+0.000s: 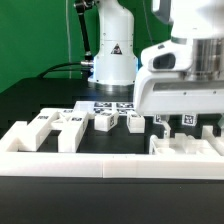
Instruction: Assemble chair
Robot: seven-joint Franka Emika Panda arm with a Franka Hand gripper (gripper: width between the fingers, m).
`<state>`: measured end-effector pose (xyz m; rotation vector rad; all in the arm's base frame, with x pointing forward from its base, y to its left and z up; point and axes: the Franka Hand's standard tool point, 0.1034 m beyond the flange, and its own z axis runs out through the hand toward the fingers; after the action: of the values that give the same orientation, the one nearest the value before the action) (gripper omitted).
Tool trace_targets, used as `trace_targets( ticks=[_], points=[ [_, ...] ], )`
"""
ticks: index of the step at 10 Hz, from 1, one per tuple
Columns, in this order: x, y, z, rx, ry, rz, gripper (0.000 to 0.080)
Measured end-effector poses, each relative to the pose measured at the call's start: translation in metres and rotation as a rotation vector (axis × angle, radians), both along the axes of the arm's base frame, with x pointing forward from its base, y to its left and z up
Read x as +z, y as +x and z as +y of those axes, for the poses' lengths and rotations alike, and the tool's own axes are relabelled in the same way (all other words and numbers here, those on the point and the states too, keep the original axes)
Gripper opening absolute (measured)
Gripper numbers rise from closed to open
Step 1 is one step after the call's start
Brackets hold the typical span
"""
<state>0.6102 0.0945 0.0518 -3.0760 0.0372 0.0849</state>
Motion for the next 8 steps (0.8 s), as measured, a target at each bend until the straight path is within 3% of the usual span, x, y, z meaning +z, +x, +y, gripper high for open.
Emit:
trace_targets(
  ticks=[3, 8],
  points=[
    [0.015, 0.001, -0.015, 0.012, 0.002, -0.020, 0.0649],
    [0.022, -0.056, -0.037, 0.021, -0.011, -0.021, 0.0649]
  ],
)
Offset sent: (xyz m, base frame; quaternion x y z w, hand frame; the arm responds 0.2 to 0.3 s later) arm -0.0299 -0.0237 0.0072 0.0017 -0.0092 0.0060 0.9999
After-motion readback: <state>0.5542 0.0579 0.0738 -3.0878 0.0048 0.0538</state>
